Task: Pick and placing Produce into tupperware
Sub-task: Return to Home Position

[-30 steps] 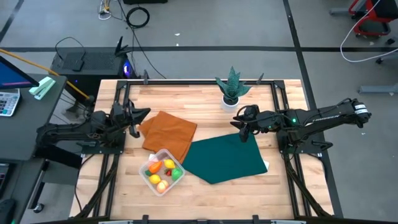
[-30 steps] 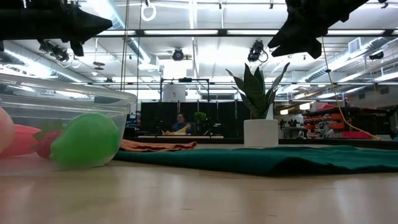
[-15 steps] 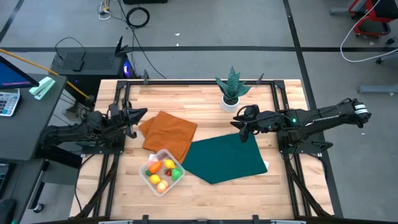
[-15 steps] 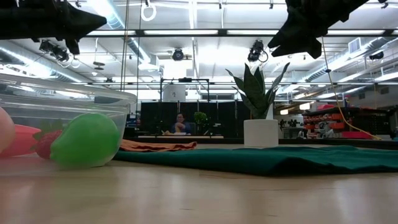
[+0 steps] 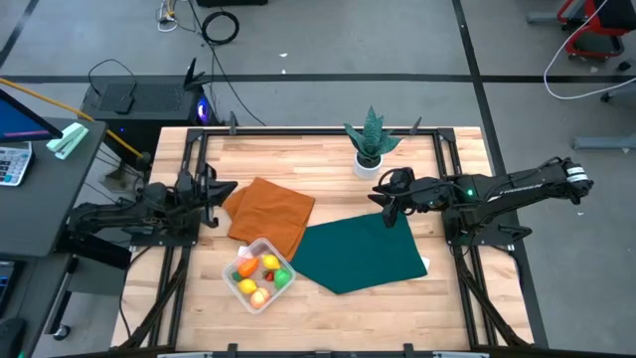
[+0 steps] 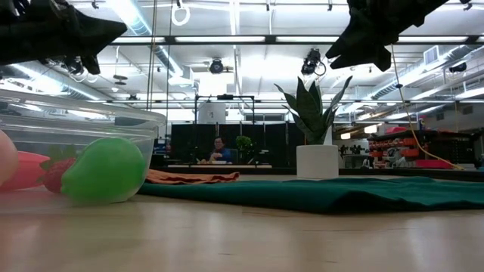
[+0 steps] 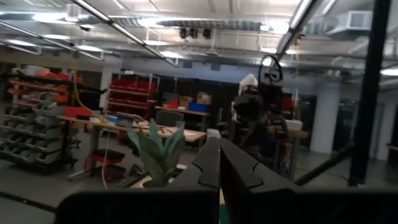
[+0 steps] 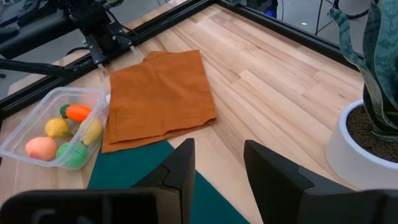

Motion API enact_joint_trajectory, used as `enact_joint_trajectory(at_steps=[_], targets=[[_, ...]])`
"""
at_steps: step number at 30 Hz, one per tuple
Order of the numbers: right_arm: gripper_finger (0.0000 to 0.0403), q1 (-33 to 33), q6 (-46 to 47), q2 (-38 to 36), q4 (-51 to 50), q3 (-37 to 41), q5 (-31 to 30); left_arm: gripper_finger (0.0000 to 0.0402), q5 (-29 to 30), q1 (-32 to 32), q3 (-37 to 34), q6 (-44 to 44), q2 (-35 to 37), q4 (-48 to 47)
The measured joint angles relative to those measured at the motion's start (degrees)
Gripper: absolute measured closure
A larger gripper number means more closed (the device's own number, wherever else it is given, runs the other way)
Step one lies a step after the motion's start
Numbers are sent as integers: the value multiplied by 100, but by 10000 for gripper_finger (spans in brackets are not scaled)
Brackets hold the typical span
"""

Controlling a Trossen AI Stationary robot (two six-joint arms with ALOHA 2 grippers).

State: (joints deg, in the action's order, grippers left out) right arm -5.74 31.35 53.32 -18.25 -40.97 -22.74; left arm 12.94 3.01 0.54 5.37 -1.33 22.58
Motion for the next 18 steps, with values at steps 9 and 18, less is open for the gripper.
enact_joint_trajectory(at_steps=[9, 18], targets=[[298, 0, 0, 0, -23, -2, 0, 396, -973, 2, 0, 57, -1, -246], [298, 0, 0, 0, -28, -2, 2, 388, -656, 0, -2, 299, -1, -1153]])
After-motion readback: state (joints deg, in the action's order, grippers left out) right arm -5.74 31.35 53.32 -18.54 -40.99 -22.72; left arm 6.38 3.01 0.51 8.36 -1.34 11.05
